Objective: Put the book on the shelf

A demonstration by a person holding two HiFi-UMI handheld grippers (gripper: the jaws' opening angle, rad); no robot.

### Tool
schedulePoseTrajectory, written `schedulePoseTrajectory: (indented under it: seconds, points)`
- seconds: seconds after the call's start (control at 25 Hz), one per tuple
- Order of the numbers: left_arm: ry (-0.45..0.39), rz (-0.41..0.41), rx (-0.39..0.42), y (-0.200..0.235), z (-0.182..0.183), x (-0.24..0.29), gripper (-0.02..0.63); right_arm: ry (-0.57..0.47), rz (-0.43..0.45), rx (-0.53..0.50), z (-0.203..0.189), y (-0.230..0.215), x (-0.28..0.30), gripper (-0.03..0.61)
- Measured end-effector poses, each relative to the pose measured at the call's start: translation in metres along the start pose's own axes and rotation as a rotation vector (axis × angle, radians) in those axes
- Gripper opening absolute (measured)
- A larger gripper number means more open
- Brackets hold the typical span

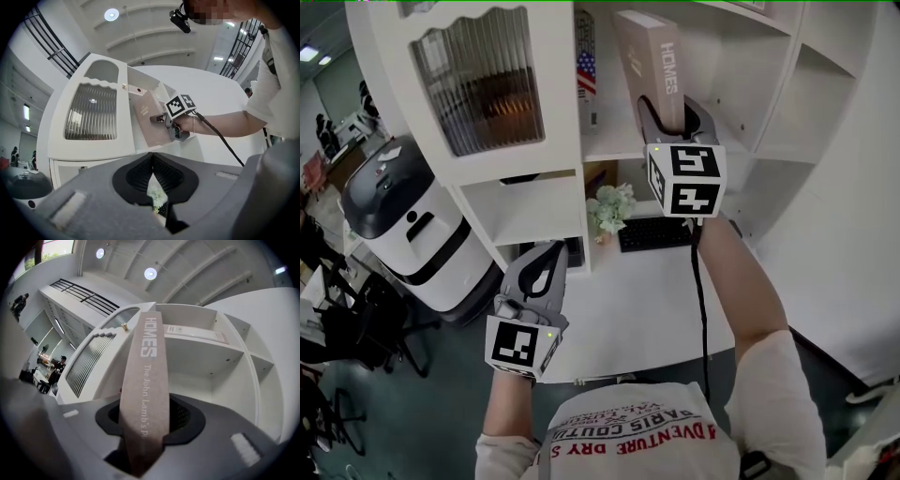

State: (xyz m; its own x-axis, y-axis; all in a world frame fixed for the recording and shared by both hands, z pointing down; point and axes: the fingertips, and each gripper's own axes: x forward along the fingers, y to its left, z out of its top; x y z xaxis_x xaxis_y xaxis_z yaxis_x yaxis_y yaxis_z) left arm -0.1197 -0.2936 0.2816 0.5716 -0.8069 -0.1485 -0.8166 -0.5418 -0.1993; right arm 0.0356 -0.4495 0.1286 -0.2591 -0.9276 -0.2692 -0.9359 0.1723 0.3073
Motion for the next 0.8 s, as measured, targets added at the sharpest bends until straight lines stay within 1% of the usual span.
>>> schedulePoseTrajectory:
  seconds: [0.08,0.16,0.32,0.44,0.52,0.8]
  points:
    - [0.003,0.006,-0.009,0.005,-0.007,0.009,0.005,0.01,0.014,-0.015,-0.005,0.001,0.012,0.175]
    - [-0.016,0.019,-0.012,0.014,-0.007,0.018,0.005,0.018,0.031,-0.037,-0.008,0.005,0.026,0.175]
    - [-0.019,0.028,-0.006,0.024,-0.006,0.037,0.005,0.02,0.047,-0.093,-0.011,0.013,0.045,0.175]
    - [-0.02,0.036,0.005,0.027,-0.001,0.048,0.005,0.021,0.043,-0.098,-0.017,0.009,0.058,0.176]
    - [-0.021,0.05,0.002,0.033,-0.004,0.054,0.005,0.024,0.049,-0.094,-0.021,0.008,0.067,0.175]
    - [-0.015,0.073,-0.003,0.049,-0.014,0.077,0.005,0.039,0.097,-0.123,-0.036,0.009,0.106,0.175]
